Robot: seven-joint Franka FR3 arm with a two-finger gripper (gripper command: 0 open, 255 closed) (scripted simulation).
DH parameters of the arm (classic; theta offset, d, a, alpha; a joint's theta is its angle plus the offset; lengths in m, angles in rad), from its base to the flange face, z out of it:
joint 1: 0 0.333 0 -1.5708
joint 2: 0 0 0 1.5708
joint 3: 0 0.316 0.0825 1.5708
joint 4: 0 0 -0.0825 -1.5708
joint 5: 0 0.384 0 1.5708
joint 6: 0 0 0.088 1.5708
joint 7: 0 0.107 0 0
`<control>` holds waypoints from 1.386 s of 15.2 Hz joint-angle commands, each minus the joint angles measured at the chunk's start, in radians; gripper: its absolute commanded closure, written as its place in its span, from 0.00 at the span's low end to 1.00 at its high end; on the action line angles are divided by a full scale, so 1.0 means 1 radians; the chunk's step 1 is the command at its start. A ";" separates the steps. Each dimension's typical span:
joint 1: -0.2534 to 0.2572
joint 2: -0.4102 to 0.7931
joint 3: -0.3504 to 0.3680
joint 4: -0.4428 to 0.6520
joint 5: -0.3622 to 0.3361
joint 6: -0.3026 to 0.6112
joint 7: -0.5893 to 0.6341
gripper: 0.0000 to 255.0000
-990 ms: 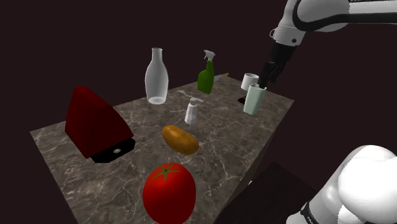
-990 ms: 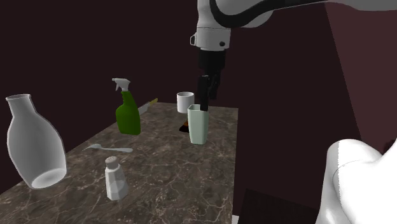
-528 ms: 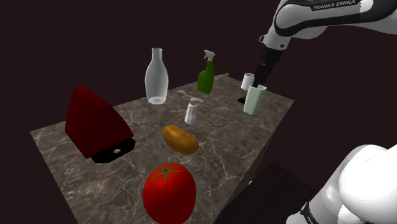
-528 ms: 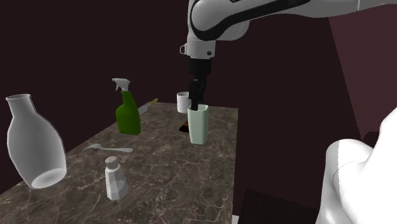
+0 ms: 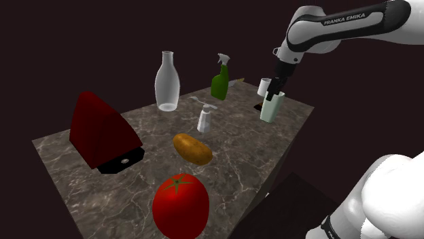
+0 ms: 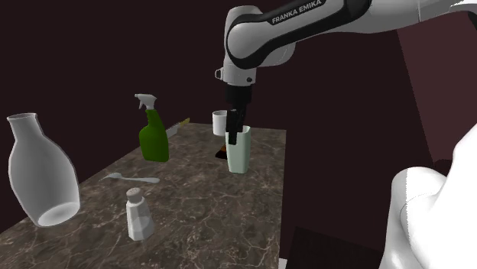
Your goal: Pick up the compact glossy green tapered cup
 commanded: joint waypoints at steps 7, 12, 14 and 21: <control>-0.002 -0.003 -0.002 -0.014 -0.002 0.011 -0.001 1.00; -0.001 -0.003 -0.001 0.000 -0.001 -0.002 -0.001 1.00; 0.000 -0.006 0.002 0.024 0.000 -0.029 -0.001 1.00; 0.003 -0.009 0.008 0.115 0.003 -0.123 -0.001 1.00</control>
